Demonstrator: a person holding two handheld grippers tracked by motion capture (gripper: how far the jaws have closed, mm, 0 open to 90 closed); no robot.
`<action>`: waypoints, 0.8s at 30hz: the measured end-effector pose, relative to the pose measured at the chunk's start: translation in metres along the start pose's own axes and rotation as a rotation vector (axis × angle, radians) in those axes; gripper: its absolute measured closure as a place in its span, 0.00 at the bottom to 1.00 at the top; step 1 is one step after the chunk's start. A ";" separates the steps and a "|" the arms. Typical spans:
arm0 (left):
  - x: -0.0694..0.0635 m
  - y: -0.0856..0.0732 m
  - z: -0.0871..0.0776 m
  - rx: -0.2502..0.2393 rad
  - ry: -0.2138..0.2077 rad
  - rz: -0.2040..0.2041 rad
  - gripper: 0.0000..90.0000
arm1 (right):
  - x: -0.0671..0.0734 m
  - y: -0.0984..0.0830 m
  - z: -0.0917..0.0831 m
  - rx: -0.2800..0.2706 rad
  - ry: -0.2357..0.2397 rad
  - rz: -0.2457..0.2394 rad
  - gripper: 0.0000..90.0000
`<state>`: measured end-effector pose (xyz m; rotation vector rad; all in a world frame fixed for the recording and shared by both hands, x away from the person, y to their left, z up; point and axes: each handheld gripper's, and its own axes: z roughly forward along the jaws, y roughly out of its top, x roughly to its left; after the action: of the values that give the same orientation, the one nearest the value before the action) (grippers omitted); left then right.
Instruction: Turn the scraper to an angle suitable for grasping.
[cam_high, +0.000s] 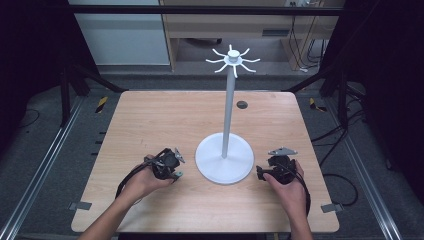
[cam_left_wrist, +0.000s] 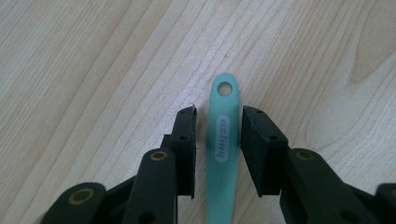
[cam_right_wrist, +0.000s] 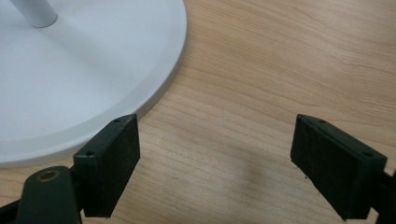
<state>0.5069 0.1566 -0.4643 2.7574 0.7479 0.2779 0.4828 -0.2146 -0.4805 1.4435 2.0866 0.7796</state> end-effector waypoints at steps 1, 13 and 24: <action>0.000 0.000 0.000 0.001 -0.002 -0.001 0.74 | 0.000 0.000 0.000 0.001 0.000 0.001 0.18; 0.004 0.000 0.001 0.013 -0.039 -0.019 0.82 | 0.000 0.000 0.000 0.001 0.002 0.003 0.18; 0.009 -0.012 -0.043 -0.132 -0.007 -0.043 0.82 | 0.000 0.000 0.000 0.000 0.002 0.001 0.18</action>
<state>0.4978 0.1798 -0.4268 2.6140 0.7579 0.2977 0.4829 -0.2143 -0.4806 1.4447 2.0878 0.7817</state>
